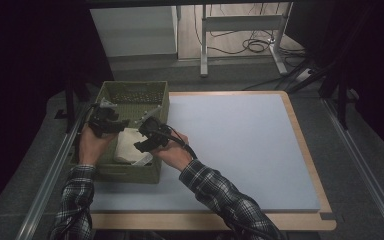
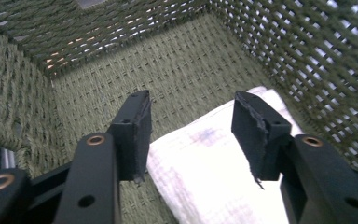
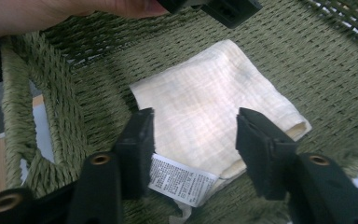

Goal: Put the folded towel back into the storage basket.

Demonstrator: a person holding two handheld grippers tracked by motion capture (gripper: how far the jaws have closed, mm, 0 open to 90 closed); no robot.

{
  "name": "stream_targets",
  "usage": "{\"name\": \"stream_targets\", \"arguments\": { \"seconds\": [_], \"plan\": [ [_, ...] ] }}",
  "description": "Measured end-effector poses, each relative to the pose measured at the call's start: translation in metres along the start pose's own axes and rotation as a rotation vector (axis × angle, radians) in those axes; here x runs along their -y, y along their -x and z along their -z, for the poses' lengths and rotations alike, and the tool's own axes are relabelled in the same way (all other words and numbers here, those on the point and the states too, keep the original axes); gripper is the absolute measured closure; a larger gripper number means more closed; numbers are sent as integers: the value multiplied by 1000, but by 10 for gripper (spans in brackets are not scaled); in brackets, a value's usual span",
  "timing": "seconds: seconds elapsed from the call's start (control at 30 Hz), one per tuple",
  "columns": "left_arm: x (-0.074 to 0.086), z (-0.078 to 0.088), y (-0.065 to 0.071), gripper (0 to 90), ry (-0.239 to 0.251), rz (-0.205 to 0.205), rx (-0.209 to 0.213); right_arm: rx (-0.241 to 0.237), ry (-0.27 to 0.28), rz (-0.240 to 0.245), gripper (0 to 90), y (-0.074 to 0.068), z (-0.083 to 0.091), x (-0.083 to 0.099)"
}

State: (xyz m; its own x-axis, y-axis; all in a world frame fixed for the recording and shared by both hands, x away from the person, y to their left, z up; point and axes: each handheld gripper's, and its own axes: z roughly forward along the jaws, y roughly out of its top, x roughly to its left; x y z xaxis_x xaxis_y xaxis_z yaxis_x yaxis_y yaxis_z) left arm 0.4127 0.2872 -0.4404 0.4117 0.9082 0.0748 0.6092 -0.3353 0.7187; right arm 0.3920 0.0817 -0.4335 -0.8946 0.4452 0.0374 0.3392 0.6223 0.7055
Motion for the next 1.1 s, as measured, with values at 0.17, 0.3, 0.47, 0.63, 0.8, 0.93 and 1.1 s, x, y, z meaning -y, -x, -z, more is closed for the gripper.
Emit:
{"name": "stream_targets", "arguments": {
  "seconds": [0.17,0.3,0.47,0.63,0.8,0.93,1.1],
  "plan": [
    [-1,2,2,384,19,40,32,-6,11,7,345,0,7,2],
    [-1,2,3,340,30,53,48,-7,19,14,282,2,10,3],
    [-1,1,6,244,38,71,68,-6,36,16,250,7,15,8],
    [0,2,9,208,42,74,81,1,54,17,211,9,23,11],
    [1,3,11,158,45,80,96,0,61,14,189,12,29,14],
    [-1,4,14,112,55,87,125,7,62,16,179,16,34,19],
    [-4,4,21,85,51,71,138,23,66,32,174,19,39,25]
  ]
}}
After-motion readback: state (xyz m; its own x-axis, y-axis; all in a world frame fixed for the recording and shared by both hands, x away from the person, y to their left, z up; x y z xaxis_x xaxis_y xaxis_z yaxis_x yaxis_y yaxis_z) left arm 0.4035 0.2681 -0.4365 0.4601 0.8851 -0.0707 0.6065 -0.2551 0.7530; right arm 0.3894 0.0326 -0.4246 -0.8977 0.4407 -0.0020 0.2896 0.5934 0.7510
